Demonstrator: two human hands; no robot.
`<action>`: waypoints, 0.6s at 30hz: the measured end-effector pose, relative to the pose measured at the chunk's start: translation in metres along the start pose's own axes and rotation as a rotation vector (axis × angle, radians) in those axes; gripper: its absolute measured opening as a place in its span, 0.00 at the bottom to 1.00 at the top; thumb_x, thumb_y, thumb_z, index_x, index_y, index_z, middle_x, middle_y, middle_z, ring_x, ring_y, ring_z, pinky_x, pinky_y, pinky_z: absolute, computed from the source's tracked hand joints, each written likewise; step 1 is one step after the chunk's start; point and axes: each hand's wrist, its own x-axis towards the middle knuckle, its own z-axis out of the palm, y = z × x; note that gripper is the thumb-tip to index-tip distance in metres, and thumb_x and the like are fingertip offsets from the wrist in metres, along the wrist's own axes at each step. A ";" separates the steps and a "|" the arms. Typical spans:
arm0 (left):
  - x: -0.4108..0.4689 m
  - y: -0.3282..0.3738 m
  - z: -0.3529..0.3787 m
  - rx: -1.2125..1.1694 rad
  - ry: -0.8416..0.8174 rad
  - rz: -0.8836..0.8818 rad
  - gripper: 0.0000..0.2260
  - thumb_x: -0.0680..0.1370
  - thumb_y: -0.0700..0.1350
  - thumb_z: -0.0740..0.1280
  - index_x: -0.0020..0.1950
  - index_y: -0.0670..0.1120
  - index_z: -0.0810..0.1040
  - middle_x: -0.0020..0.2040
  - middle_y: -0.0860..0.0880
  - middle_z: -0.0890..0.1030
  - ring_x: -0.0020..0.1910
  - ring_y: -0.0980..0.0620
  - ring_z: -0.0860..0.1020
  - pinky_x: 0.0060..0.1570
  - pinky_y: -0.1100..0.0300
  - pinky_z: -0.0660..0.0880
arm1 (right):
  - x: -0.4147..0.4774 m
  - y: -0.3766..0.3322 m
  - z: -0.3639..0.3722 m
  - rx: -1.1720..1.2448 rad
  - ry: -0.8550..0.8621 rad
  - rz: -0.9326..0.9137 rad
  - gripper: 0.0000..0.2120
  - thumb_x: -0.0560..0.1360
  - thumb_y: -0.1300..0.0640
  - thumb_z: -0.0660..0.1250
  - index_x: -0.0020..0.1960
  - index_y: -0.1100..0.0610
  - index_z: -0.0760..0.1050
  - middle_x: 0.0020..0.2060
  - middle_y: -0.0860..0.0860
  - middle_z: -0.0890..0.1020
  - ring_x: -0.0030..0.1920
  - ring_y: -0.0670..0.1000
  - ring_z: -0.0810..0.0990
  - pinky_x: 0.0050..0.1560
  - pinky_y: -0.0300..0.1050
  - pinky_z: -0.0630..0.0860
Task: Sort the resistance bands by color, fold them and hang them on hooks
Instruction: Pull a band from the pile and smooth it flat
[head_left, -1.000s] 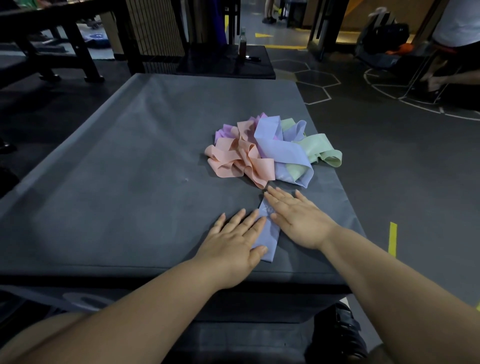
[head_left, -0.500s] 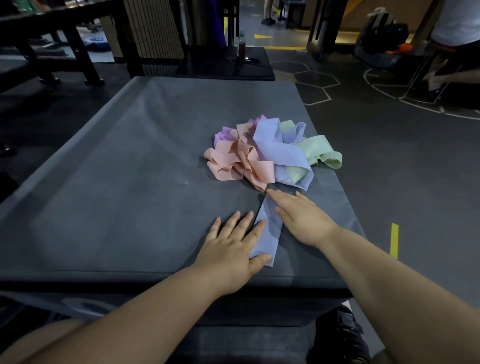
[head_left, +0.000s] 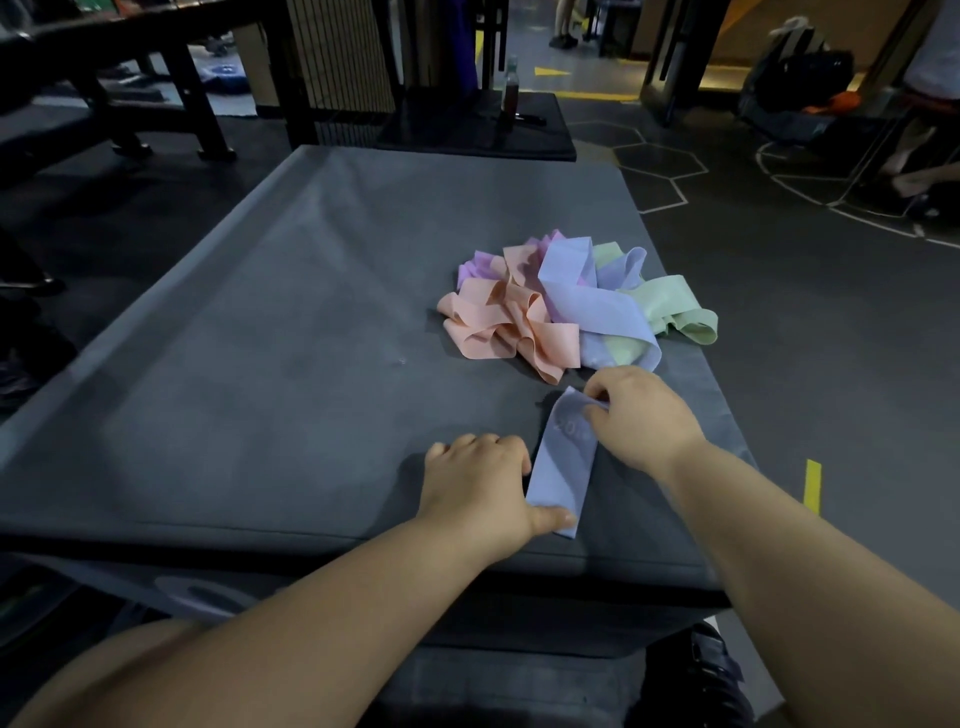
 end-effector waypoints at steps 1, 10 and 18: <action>0.000 0.000 0.001 -0.006 0.000 0.001 0.26 0.65 0.72 0.68 0.52 0.55 0.70 0.52 0.56 0.75 0.56 0.52 0.72 0.55 0.54 0.63 | 0.000 -0.002 -0.003 0.039 -0.015 0.019 0.01 0.77 0.54 0.63 0.48 0.50 0.74 0.45 0.49 0.79 0.45 0.53 0.75 0.37 0.44 0.69; -0.002 -0.008 0.003 -0.107 0.028 0.053 0.23 0.68 0.68 0.69 0.48 0.54 0.66 0.49 0.57 0.68 0.56 0.51 0.68 0.54 0.54 0.63 | 0.002 -0.021 -0.015 0.350 0.049 0.087 0.03 0.76 0.54 0.70 0.46 0.49 0.77 0.40 0.46 0.82 0.44 0.50 0.81 0.45 0.43 0.75; -0.011 -0.040 -0.020 -0.530 -0.006 -0.023 0.16 0.72 0.56 0.73 0.46 0.54 0.67 0.44 0.57 0.77 0.42 0.57 0.76 0.34 0.63 0.67 | 0.012 -0.058 -0.016 0.561 0.038 0.088 0.05 0.76 0.60 0.70 0.50 0.52 0.78 0.37 0.44 0.82 0.40 0.46 0.82 0.50 0.45 0.80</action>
